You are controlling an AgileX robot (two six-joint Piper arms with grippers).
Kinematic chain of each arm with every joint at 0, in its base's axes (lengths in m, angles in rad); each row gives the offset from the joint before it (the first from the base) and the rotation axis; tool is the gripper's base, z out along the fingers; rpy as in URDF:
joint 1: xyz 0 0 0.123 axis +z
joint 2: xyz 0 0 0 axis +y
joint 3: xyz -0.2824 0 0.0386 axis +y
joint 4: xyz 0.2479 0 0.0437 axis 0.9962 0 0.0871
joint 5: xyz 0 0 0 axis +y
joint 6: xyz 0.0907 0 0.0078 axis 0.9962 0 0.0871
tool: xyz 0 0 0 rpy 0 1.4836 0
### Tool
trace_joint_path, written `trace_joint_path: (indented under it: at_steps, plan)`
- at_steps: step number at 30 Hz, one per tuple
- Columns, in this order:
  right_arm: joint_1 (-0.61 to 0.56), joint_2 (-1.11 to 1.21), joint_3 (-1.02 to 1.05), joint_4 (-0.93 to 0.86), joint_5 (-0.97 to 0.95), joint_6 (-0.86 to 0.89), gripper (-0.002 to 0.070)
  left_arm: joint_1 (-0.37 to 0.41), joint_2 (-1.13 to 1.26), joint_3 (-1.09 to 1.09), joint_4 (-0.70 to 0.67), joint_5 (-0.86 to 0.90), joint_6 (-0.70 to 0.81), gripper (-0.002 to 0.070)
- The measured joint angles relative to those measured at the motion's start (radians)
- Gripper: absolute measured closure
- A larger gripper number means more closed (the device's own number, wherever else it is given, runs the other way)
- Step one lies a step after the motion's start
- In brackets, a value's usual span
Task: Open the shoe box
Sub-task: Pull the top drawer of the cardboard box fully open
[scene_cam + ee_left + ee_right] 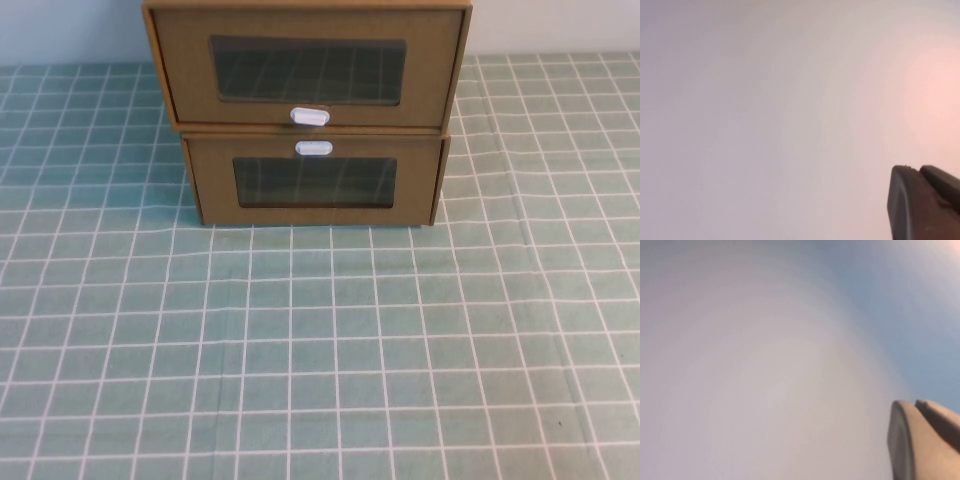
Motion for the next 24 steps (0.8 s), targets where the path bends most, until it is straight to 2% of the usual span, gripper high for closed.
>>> trace_joint_path:
  at_steps: [4, 9, 11, 14, 20, 24]
  plan:
    - [0.0, -0.002, 0.0, 0.01, -0.27, 0.002, 0.0689, 0.0, -0.002, 0.0, -0.049, -0.068, 0.002, 0.0679]
    - [0.0, -0.002, -0.09, 0.032, -0.308, 0.073, 0.0689, 0.0, -0.002, -0.037, -0.193, -0.056, -0.029, 0.0679]
    - [0.0, -0.002, -0.17, 0.034, -0.249, 0.135, 0.0689, 0.0, -0.002, -0.091, -0.217, -0.02, -0.024, 0.0679]
    - [0.0, -0.002, -0.339, 0.034, -0.058, 0.201, 0.0689, 0.0, 0.007, -0.191, -0.224, 0.035, -0.002, 0.0679]
    - [0.0, 0.07, -0.64, 0.034, 0.203, 0.148, 0.069, 0.0, 0.167, -0.415, -0.224, 0.07, 0.003, 0.0679]
    - [0.0, 0.23, -0.815, 0.034, 0.438, 0.136, 0.0689, 0.0, 0.32, -0.606, -0.228, 0.318, -0.023, 0.0679]
